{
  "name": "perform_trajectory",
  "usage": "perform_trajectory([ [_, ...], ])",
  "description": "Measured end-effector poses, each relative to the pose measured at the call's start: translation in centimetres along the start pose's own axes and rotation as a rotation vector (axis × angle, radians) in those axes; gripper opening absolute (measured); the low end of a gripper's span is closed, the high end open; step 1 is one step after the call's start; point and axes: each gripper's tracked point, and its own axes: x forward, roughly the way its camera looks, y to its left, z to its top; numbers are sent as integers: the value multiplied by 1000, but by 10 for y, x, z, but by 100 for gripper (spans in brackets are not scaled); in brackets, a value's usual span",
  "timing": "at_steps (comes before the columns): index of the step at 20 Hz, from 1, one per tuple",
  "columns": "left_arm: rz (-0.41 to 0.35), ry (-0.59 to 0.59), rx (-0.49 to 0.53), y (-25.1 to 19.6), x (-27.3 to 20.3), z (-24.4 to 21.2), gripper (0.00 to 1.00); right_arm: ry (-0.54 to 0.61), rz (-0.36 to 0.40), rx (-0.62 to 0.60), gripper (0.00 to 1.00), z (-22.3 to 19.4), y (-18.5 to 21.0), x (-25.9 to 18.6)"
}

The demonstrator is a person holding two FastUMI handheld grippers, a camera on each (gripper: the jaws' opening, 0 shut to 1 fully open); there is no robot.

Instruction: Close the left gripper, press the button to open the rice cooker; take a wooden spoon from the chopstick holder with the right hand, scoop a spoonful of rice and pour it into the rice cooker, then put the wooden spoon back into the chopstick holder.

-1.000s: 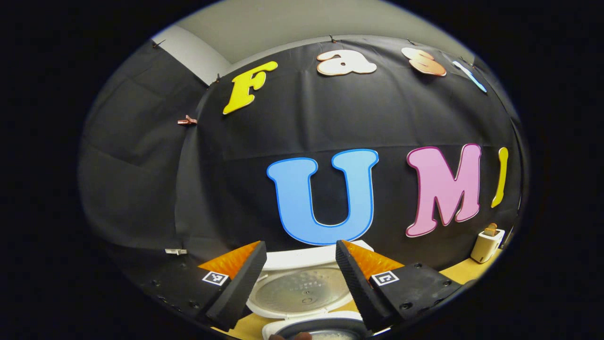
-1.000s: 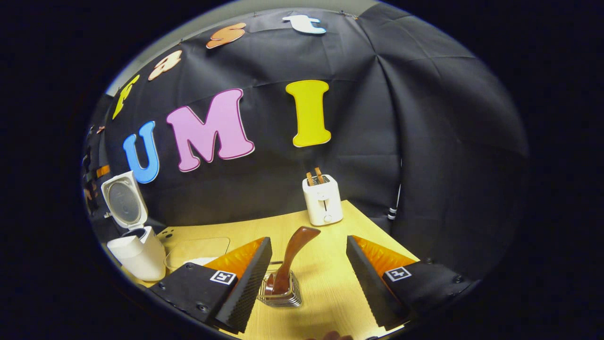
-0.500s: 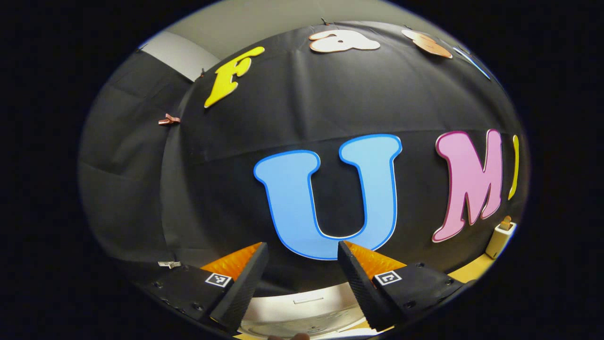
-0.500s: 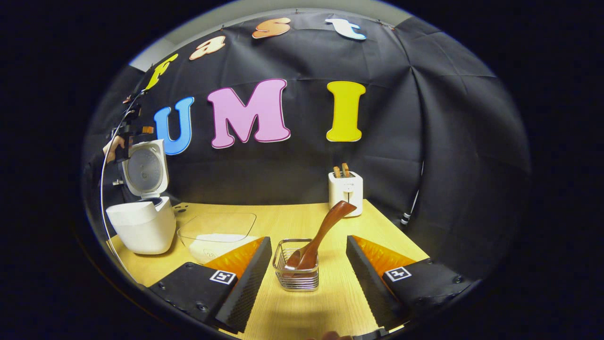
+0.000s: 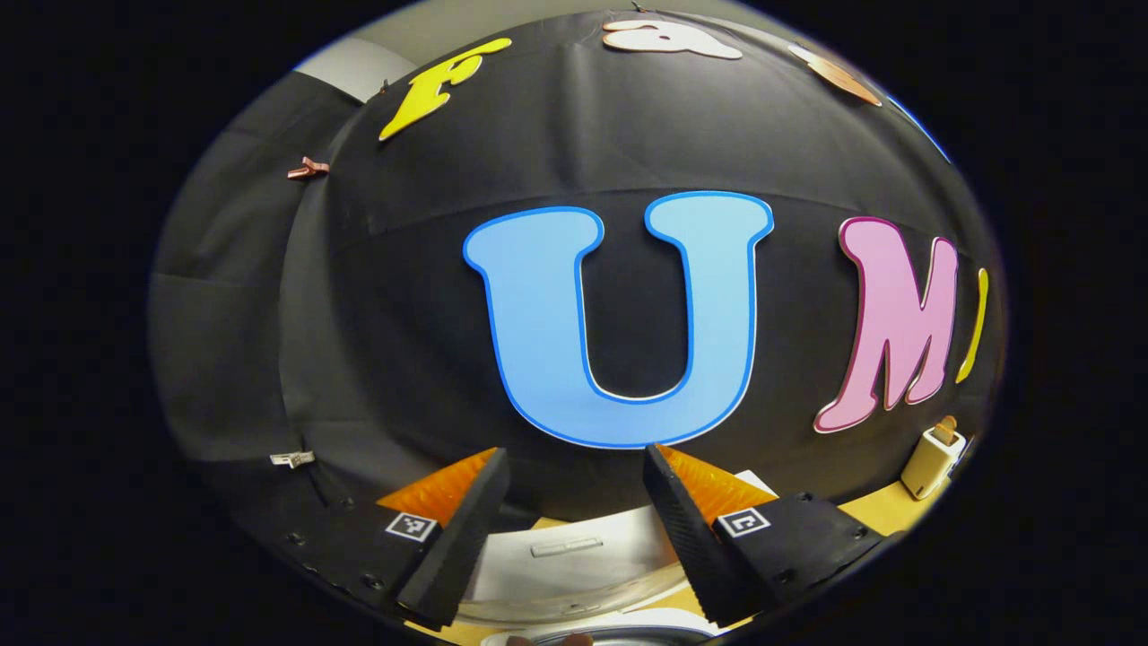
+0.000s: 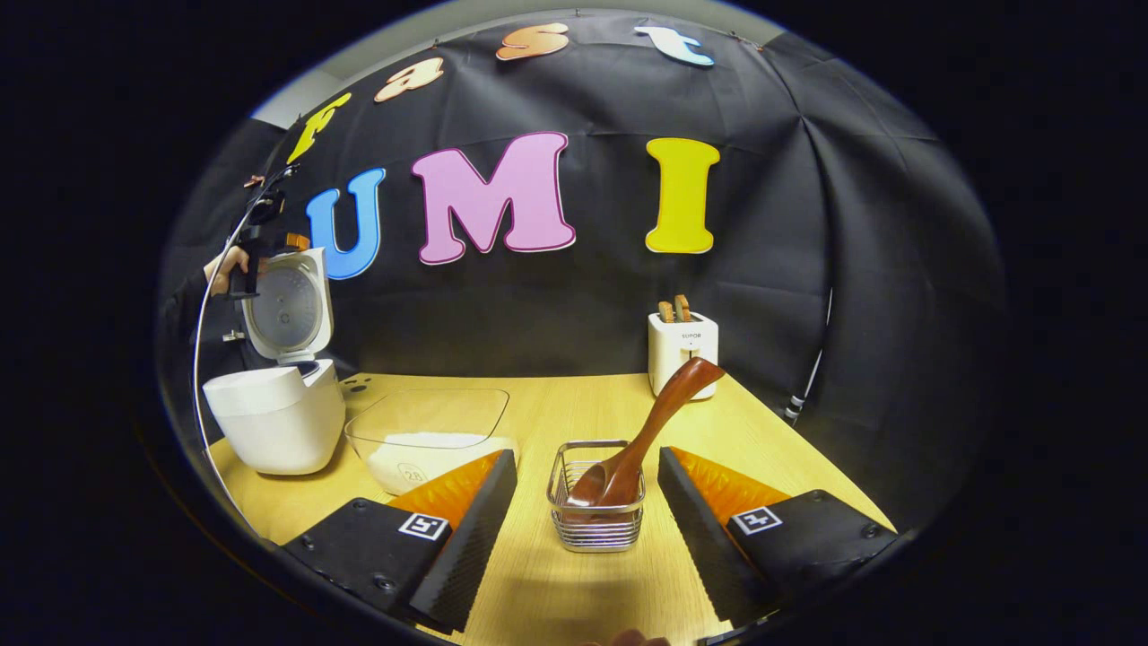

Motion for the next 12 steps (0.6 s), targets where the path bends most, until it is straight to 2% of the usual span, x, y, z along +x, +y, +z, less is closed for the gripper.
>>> perform_trajectory([
  [6, -48, 47, -28, -20, -51, -14, 98, -19, 12, 78, 98, 0, -4, -8],
  [12, -71, 39, -23, -46, -115, -52, 98, -12, 34, 118, 98, -12, -6, -26],
])
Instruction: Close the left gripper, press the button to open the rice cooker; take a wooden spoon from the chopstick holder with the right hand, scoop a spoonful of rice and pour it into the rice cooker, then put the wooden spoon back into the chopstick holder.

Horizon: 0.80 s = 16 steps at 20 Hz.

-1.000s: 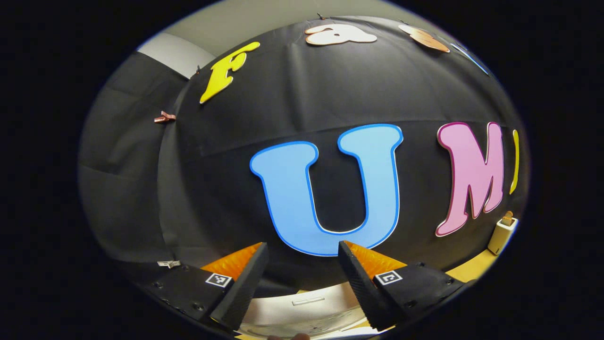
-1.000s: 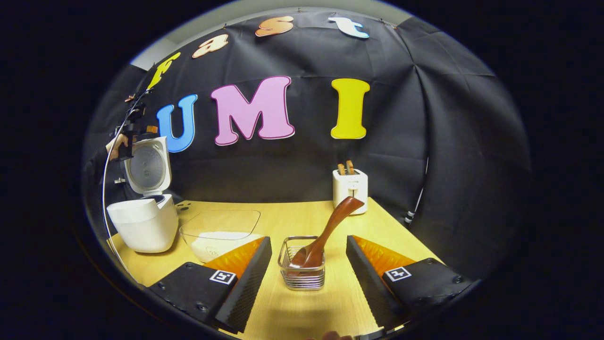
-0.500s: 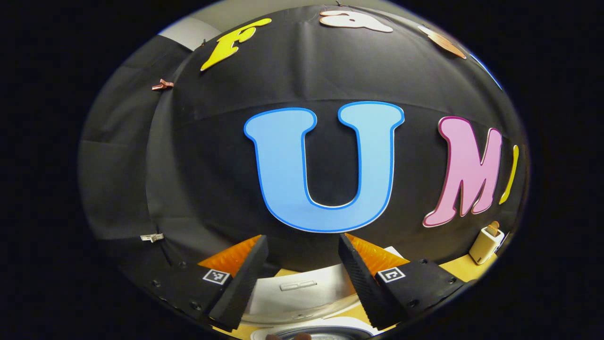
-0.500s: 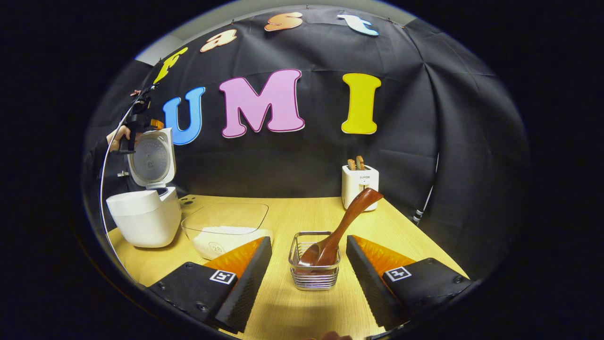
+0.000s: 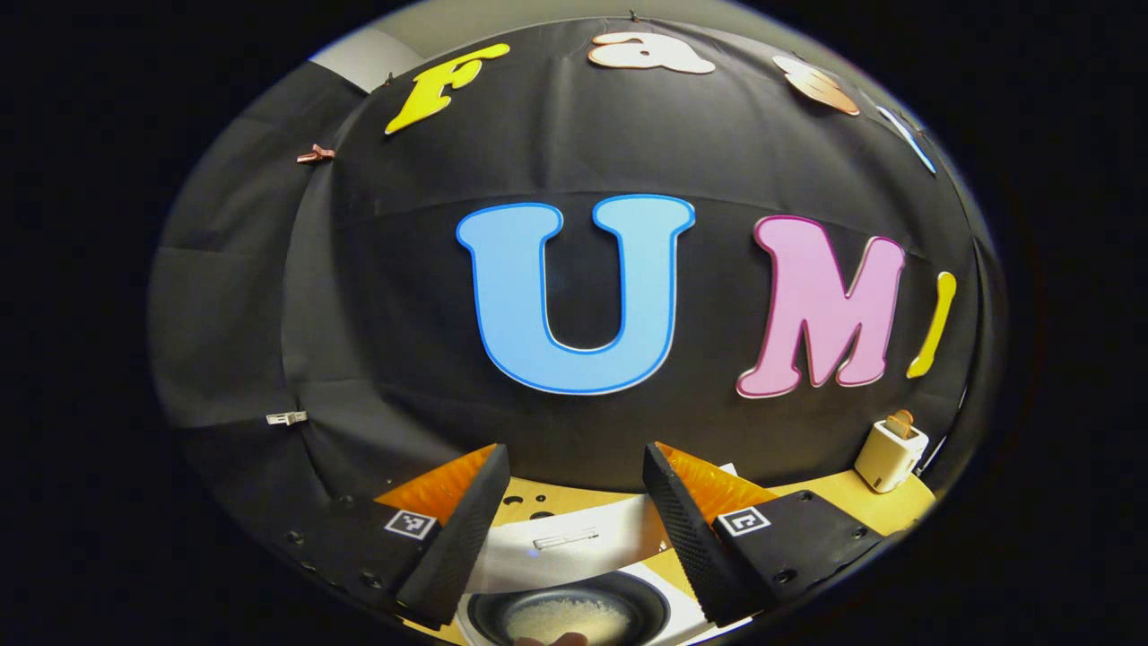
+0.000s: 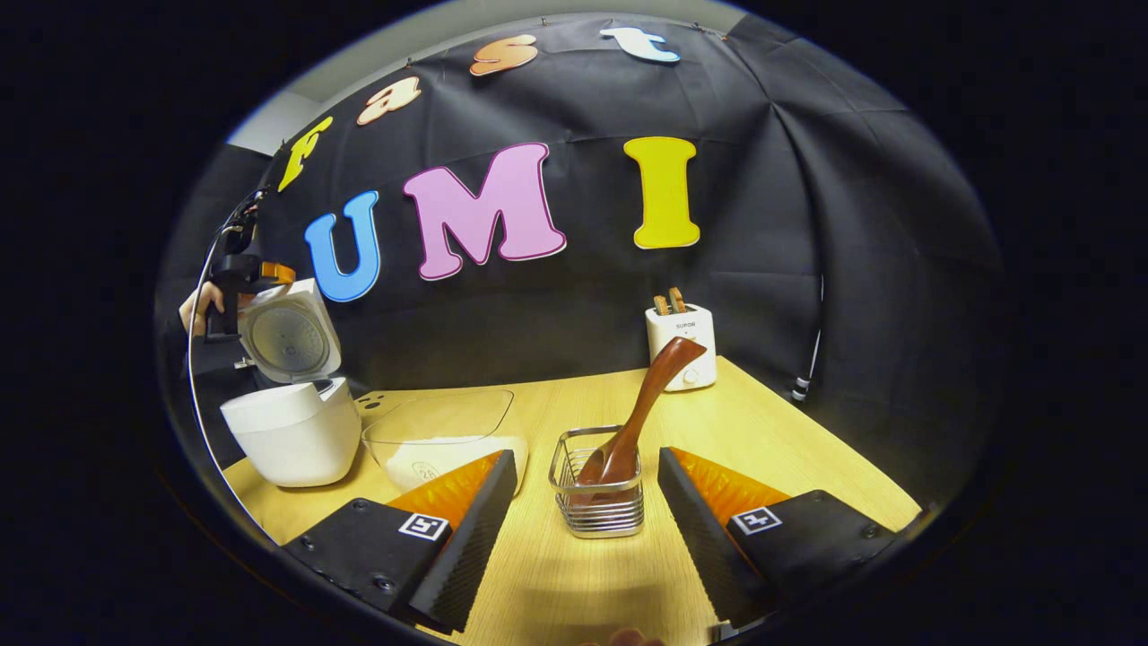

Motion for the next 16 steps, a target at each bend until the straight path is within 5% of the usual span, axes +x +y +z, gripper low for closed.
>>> perform_trajectory([
  [11, 60, 128, -97, -29, -55, -120, 98, 72, 69, 30, 98, -42, 10, -25],
  [16, 72, 161, -22, -33, -56, -140, 93, 95, 85, 51, 98, -55, 9, -31],
])
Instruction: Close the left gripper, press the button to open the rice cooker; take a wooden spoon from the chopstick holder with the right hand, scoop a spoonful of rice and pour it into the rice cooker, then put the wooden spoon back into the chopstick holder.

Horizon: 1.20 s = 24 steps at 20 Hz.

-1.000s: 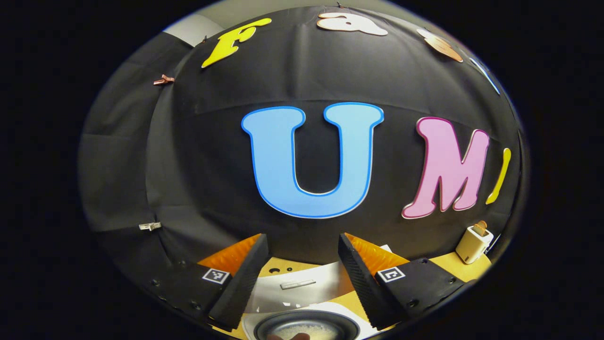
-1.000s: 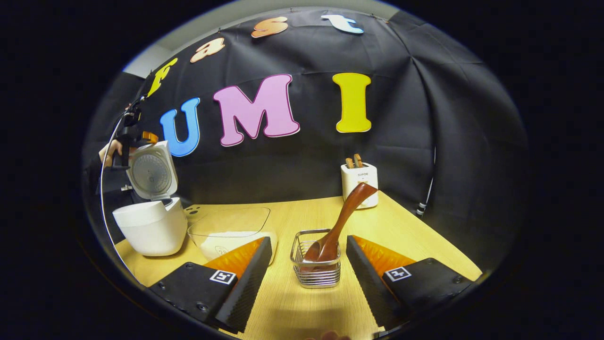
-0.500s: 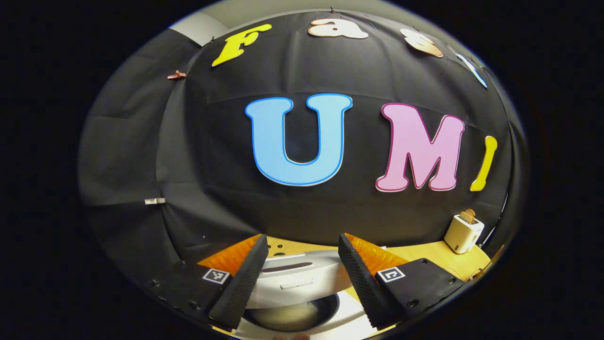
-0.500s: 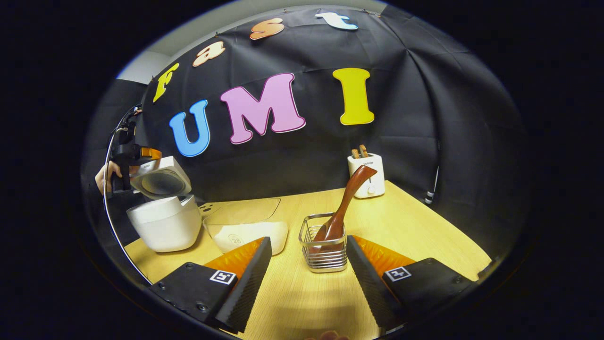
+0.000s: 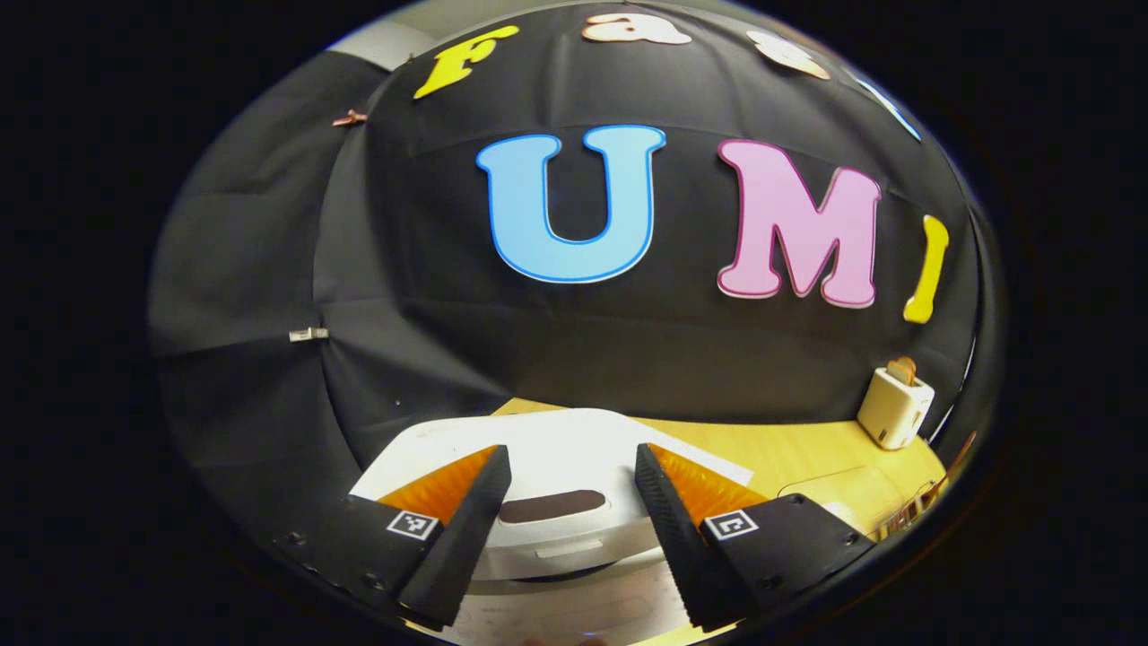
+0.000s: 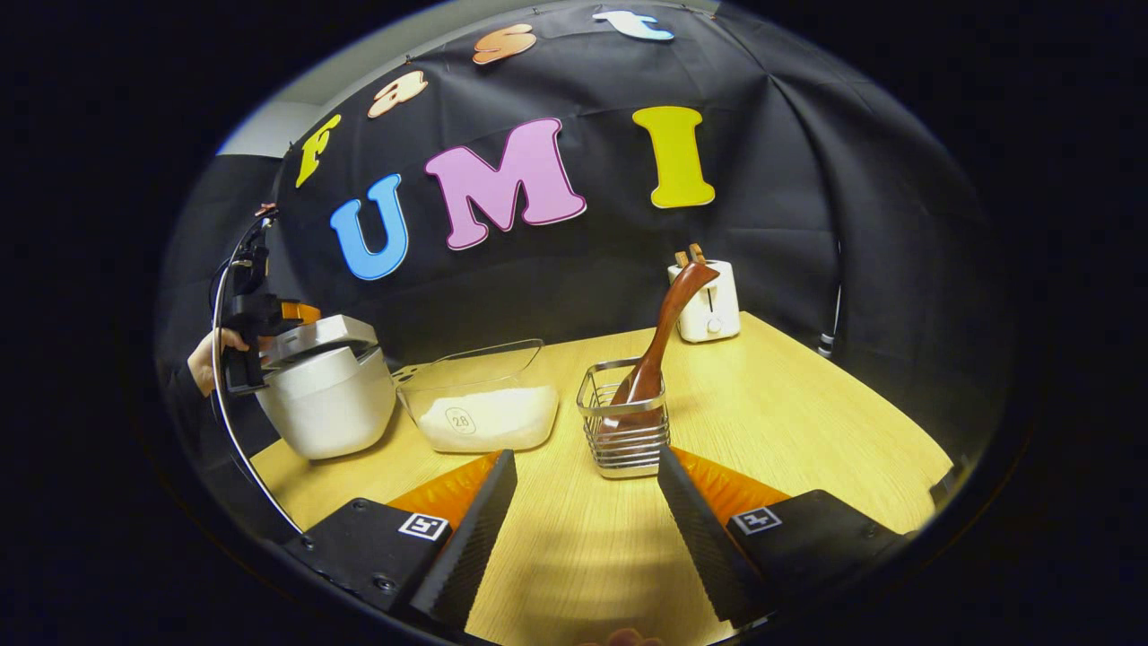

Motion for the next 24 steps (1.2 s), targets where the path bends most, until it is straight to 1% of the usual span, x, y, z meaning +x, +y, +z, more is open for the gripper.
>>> perform_trajectory([
  [6, 18, 113, 35, -3, -1, -40, 93, 19, 18, 94, 98, -15, -13, 3],
  [7, 18, 89, 45, -1, -2, -37, 94, 20, 15, 104, 98, -17, -16, 6],
  [8, 22, 94, 34, 0, -2, -42, 94, 21, 10, 115, 98, -20, -20, 9],
  [12, 31, 40, -5, -1, -3, -42, 94, 26, 4, 148, 98, -25, -25, 14],
  [14, 41, 26, -4, -3, -2, -44, 94, 20, -4, 125, 98, -25, -27, 16],
  [15, 41, 16, 30, -3, -1, -43, 94, 14, -6, 110, 98, -24, -27, 16],
  [16, 40, 18, 25, -1, -2, -41, 94, 12, -7, 99, 98, -24, -26, 15],
  [17, 37, 22, 22, -4, -1, -40, 94, 16, -2, 96, 98, -23, -24, 15],
  [19, 32, 29, 48, -2, -3, -39, 93, 15, 6, 94, 98, -20, -18, 14],
  [22, 28, -19, 2, -7, -7, -32, 94, -3, -9, 59, 98, -13, -15, 17],
  [23, 27, -48, -6, -7, -9, -30, 99, -15, -19, 46, 98, -9, -15, 18],
  [24, 24, -68, -9, -9, -11, -29, 99, -28, -28, 35, 98, -5, -14, 18],
])
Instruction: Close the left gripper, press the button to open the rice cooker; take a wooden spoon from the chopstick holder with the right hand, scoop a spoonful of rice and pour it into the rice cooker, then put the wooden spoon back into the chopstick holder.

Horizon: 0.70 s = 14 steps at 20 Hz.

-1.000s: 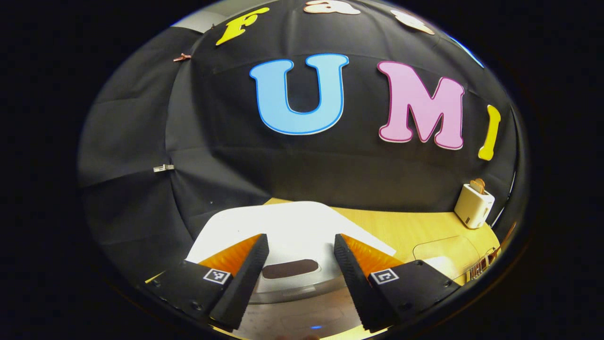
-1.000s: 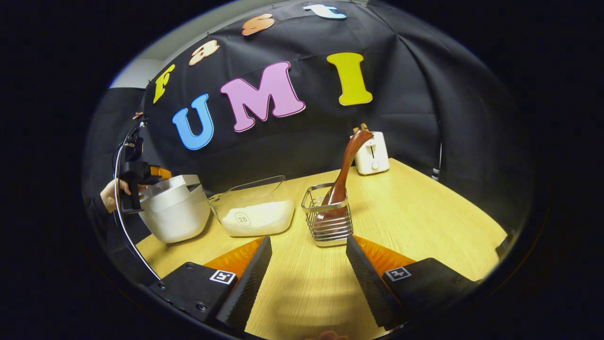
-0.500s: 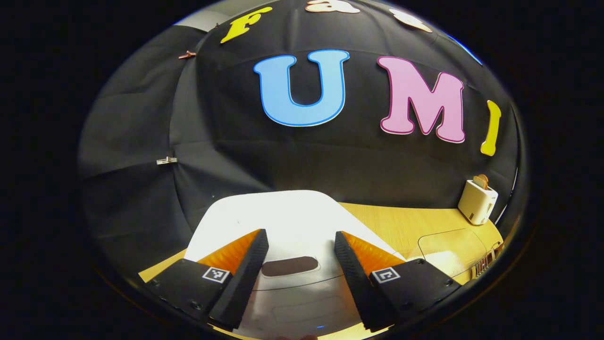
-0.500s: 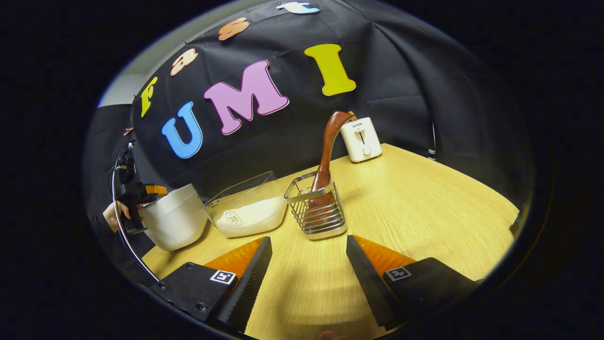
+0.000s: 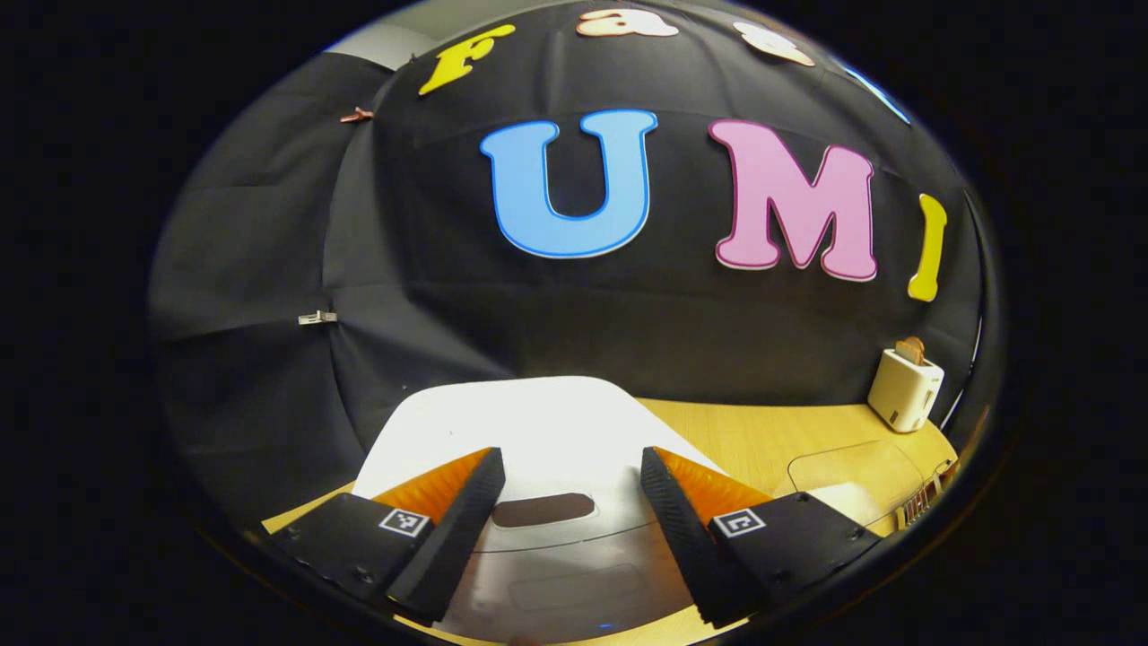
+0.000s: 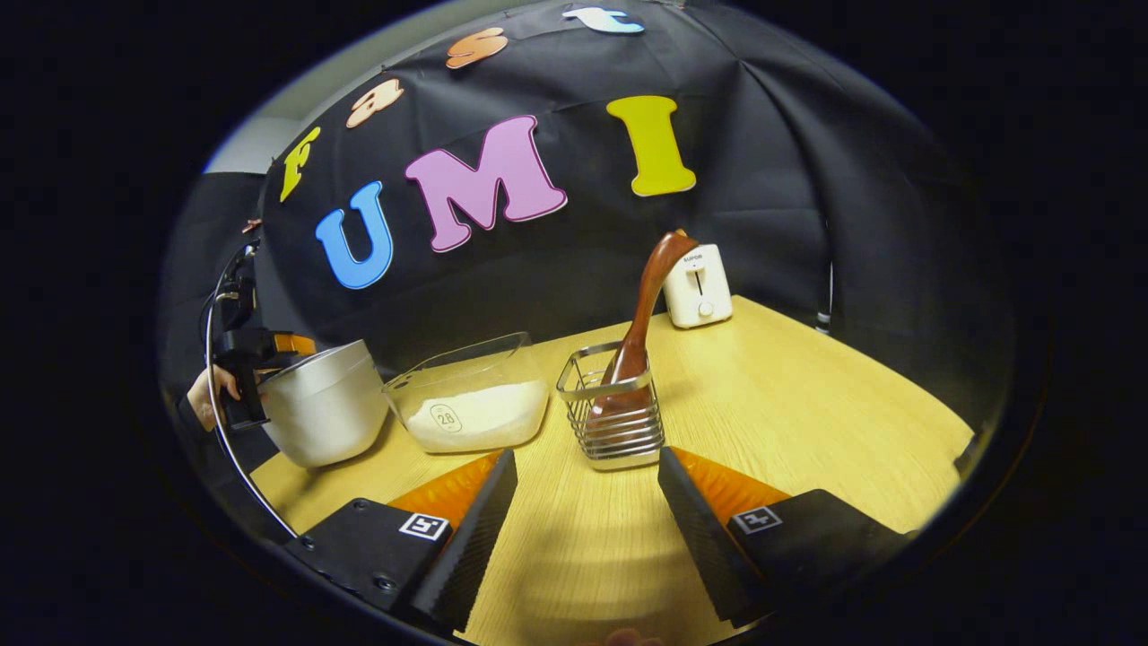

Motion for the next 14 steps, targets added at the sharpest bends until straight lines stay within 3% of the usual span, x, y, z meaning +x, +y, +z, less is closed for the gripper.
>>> perform_trajectory([
  [5, -74, -107, -21, -23, -34, 2, 96, -74, -35, -50, 98, 24, 12, -2],
  [11, -200, -260, -14, -55, -110, 10, 96, -167, -41, -110, 98, 44, 46, -23],
  [14, -221, -260, -9, -53, -137, -2, 96, -221, -48, -152, 98, 58, 62, -37],
])
